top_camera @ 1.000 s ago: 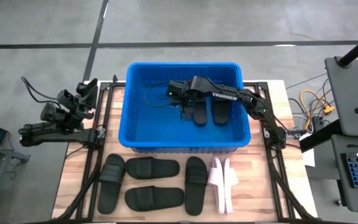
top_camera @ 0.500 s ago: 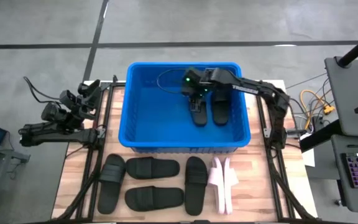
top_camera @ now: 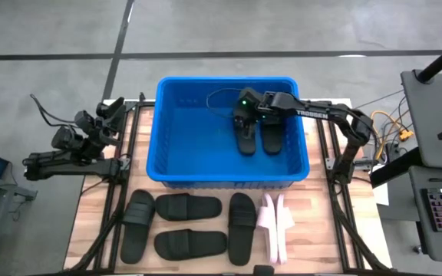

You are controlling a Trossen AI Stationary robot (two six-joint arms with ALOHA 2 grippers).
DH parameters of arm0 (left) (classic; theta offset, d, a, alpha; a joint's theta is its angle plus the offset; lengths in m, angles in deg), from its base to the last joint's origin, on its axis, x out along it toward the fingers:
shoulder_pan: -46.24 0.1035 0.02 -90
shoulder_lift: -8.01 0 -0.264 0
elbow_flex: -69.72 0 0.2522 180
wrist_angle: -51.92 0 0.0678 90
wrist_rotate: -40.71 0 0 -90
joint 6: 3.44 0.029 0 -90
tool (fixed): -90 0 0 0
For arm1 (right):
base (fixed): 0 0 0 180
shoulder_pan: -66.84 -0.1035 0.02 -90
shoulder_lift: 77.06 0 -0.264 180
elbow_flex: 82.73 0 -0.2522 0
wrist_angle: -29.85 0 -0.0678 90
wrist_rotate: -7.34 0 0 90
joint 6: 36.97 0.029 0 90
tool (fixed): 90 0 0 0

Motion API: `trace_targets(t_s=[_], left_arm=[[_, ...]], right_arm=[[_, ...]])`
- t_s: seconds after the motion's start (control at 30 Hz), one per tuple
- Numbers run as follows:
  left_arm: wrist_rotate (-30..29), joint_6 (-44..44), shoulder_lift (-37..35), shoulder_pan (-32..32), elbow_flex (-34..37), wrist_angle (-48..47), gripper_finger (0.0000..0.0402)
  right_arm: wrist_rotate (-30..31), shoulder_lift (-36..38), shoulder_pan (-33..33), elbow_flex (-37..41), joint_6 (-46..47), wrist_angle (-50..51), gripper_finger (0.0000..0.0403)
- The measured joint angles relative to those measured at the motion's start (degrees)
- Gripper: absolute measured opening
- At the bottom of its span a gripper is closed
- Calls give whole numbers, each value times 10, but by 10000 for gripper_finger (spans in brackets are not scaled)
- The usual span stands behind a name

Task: Pick and place slides into bin
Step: Put the black slide into the blue bin

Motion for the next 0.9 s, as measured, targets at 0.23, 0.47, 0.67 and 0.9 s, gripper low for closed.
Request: trace_targets(t_s=[0.23, 0.47, 0.67, 0.9], left_arm=[[-13, 0, 0, 0, 0, -8, 217], [-12, 0, 1, 0, 0, -9, 217], [-14, 0, 3, 0, 0, -9, 217], [-16, 0, 5, 0, 0, -10, 217]], right_arm=[[52, -2, -1, 33, -149, -6, 169], [65, -4, 2, 74, -230, -18, 191], [64, -4, 3, 112, -249, -93, 195], [68, -4, 5, 141, -254, -168, 186]])
